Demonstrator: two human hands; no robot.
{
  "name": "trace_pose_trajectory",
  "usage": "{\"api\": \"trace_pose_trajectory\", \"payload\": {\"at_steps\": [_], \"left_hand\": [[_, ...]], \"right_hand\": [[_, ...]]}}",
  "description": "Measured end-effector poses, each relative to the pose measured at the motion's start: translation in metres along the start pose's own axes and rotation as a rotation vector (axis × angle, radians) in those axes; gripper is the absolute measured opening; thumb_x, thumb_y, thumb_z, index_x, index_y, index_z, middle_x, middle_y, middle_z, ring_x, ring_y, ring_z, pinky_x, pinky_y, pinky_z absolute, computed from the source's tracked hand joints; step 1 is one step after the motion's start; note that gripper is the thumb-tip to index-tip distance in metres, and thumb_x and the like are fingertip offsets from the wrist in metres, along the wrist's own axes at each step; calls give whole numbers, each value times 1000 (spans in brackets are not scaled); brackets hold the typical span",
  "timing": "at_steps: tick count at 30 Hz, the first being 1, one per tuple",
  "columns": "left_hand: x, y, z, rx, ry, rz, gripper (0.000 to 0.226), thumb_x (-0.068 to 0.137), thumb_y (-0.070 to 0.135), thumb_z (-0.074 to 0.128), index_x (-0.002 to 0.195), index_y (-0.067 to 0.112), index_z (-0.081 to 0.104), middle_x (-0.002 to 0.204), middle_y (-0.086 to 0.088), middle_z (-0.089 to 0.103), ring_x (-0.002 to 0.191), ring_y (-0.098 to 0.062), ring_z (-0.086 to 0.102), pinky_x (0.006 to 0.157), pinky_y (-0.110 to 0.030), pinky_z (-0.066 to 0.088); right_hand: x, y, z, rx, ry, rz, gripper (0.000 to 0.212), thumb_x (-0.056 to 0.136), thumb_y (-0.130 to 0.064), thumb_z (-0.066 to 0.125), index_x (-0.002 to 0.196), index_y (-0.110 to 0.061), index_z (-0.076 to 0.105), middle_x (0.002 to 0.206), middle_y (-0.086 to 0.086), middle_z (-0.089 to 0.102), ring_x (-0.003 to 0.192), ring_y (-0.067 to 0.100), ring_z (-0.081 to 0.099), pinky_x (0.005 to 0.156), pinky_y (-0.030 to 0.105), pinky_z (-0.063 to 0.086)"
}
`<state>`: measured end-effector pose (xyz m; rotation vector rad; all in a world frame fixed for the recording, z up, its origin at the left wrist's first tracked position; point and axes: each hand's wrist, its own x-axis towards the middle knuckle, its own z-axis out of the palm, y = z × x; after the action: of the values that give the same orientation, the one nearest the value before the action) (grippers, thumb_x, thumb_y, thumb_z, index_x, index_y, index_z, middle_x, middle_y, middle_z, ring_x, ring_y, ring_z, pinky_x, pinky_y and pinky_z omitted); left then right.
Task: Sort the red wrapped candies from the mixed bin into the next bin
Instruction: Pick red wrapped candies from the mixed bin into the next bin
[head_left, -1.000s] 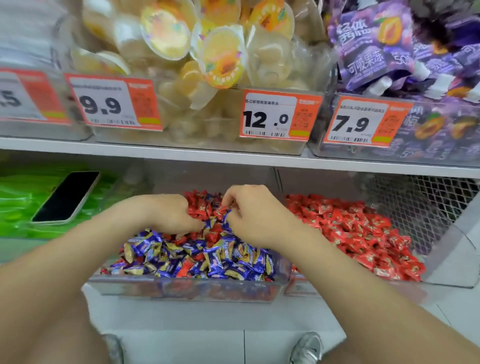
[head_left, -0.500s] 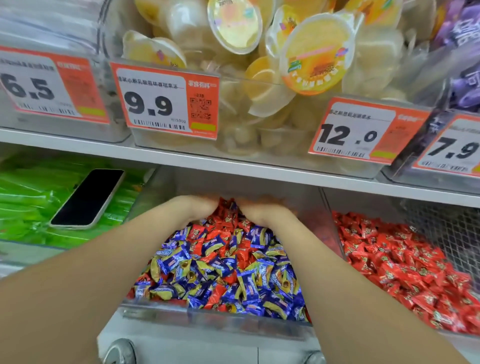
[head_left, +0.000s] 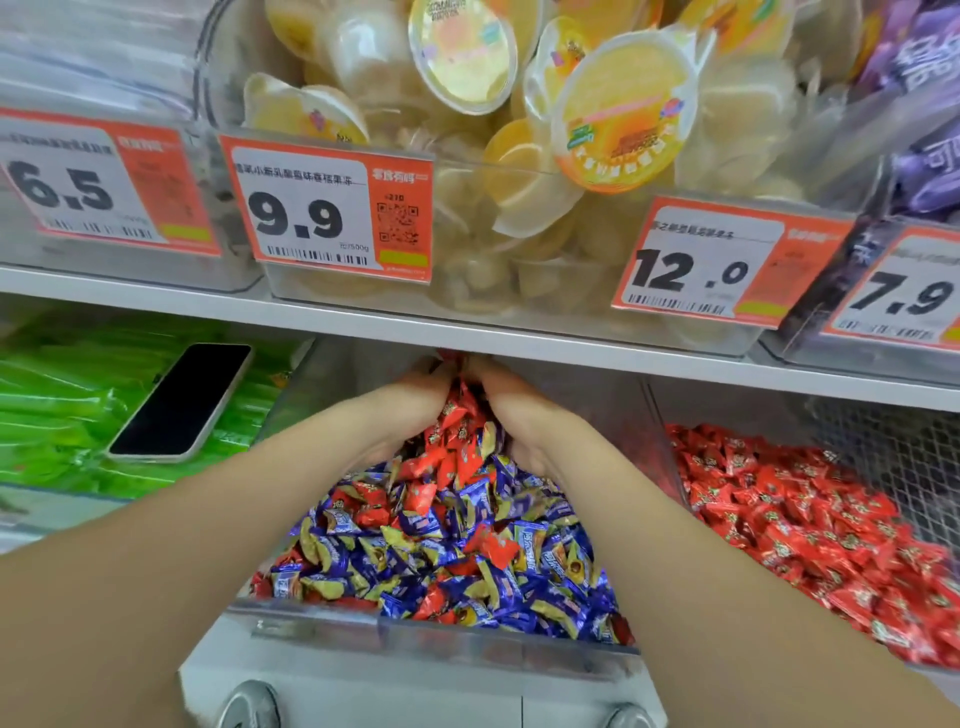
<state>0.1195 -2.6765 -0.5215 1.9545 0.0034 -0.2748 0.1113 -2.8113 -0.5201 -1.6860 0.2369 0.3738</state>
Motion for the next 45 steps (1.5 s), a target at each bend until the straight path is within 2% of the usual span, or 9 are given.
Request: {"api": "trace_pose_trajectory", "payload": {"at_steps": [3,8,11,15,20,24,26,33,45], "left_hand": [[-21,7,-14,49,-46,119,41,109,51,33,138,33,55,123,-4,70,106,-23,65,101,-46,52],[-62,12,-35,369,-153,175,54,101,63,37,137,26,53,130,0,66,120,-18,62,111,-42,46],[-88,14,-47,575,-343,224,38,104,54,49,137,34,45,129,9,64,115,-13,63,107,-43,48],[-100,13,-54,883,-486,257,59,101,39,61,154,42,33,146,13,50,125,-11,55,110,-38,44],[-102,12,-55,909,-489,351,59,89,29,73,136,54,48,140,19,53,123,-10,57,106,-42,48],[-100,12,-50,932,-417,434,48,91,45,75,134,51,54,138,24,57,130,-8,50,111,-37,43],[-97,11,-49,938,-425,443,42,93,53,69,133,53,55,134,26,59,128,-9,52,111,-39,44],[-100,15,-44,968,-352,430,31,102,42,59,131,34,64,127,7,49,126,-18,44,111,-40,39],[-114,34,-50,543,-293,139,37,95,-2,51,108,27,69,74,-5,70,50,-6,58,50,-23,46]], "right_hand": [[-19,-4,-8,-88,-2,-102,18,80,-36,68,90,-22,71,93,0,72,91,18,65,77,29,52],[-62,-5,-24,-433,-112,-220,46,59,-25,82,104,-16,74,96,5,80,90,18,74,92,54,62],[-93,-11,-43,-698,-252,-322,47,75,-8,84,117,-23,69,90,-8,72,72,8,65,73,35,60],[-105,-4,-62,-1123,-272,-321,71,71,-36,87,134,-50,58,137,-15,58,123,4,57,109,30,46],[-117,-12,-70,-1100,-128,-324,32,78,-33,77,109,-41,73,100,-8,74,78,5,67,73,15,46],[-113,-4,-51,-997,-27,-470,46,89,-36,60,136,-37,61,126,-9,72,111,8,66,100,26,50],[-106,1,-41,-1101,-125,-493,45,101,-28,58,146,-31,57,114,-10,73,95,6,62,94,22,42],[-89,-1,-43,-1130,-165,-396,13,90,-12,78,96,-22,82,79,-15,72,75,-2,67,80,24,57],[-110,-6,-45,-762,29,-368,53,90,5,35,98,-24,79,87,10,75,57,17,56,50,29,47]]}}
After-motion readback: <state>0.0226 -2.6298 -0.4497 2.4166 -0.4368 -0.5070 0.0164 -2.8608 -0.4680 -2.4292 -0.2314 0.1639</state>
